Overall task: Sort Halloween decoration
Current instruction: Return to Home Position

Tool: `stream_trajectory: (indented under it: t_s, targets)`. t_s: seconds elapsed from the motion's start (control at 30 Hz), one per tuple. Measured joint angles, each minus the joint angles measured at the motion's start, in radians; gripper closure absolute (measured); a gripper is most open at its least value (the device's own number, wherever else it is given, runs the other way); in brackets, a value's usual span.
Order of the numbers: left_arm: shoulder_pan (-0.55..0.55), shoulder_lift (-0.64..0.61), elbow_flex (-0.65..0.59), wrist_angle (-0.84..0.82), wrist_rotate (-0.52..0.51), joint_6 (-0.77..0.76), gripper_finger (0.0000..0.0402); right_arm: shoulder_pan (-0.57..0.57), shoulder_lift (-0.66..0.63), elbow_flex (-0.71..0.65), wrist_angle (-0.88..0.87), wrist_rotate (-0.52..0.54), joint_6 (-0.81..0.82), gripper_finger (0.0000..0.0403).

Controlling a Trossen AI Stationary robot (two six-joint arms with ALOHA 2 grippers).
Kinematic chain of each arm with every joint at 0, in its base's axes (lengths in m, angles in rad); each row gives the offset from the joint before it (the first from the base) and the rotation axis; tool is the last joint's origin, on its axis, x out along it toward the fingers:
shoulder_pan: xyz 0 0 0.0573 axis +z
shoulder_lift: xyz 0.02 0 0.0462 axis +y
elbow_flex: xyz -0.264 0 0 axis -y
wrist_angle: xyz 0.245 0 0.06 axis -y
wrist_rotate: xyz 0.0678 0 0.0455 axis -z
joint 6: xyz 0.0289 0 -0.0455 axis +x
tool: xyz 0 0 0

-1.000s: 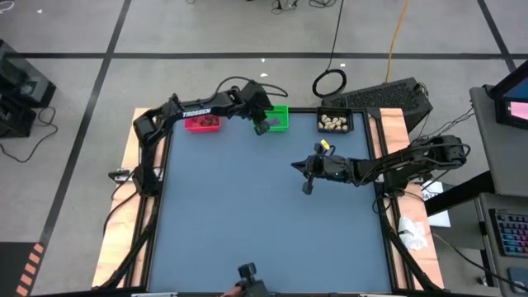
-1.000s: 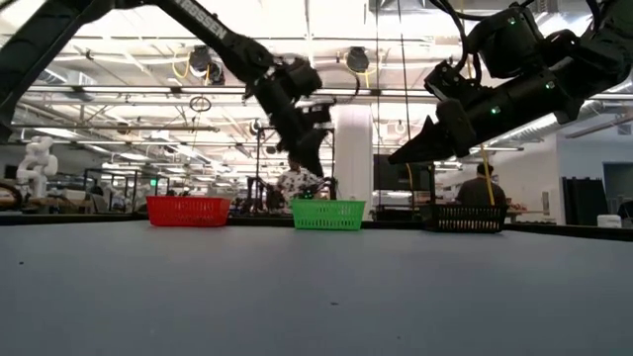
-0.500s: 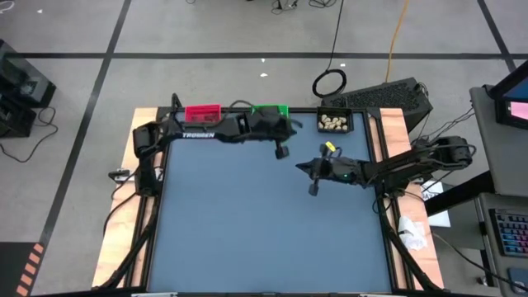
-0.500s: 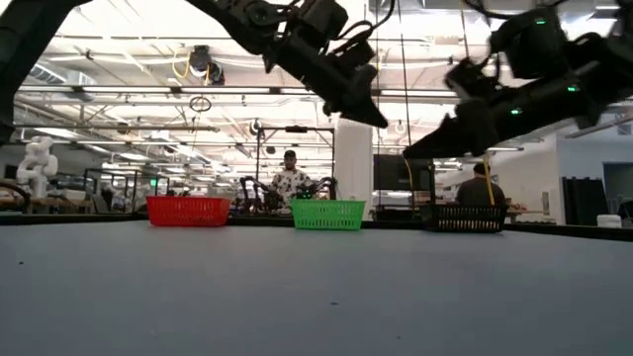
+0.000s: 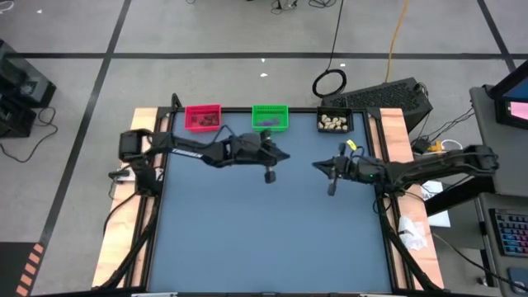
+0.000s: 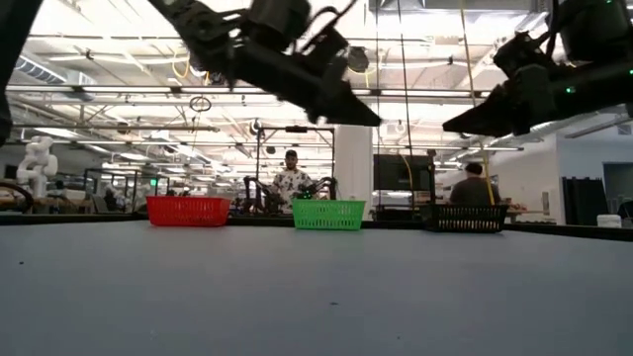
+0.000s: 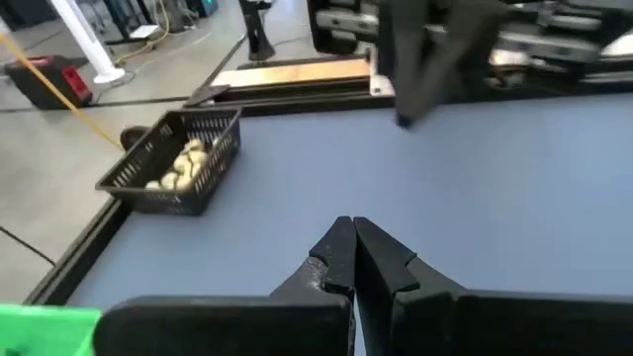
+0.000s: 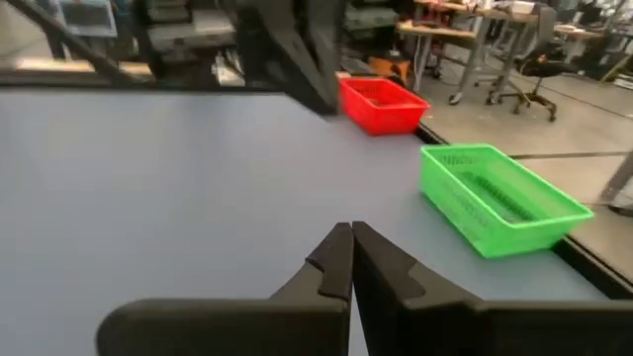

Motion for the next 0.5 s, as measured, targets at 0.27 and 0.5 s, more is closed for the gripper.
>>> stream_trajectory:
  t_s: [0.27,0.5]
  targets:
    - [-0.030,-0.233,-0.256,0.044,-0.011,-0.020,0.0402,0.007,-0.169,0.000,-0.156,0.033,-0.035,0.0403]
    - [-0.044,-0.413,-0.473,0.165,-0.013,-0.051,0.0402,-0.020,-0.311,-0.075,-0.191,-0.097,-0.018,0.0403]
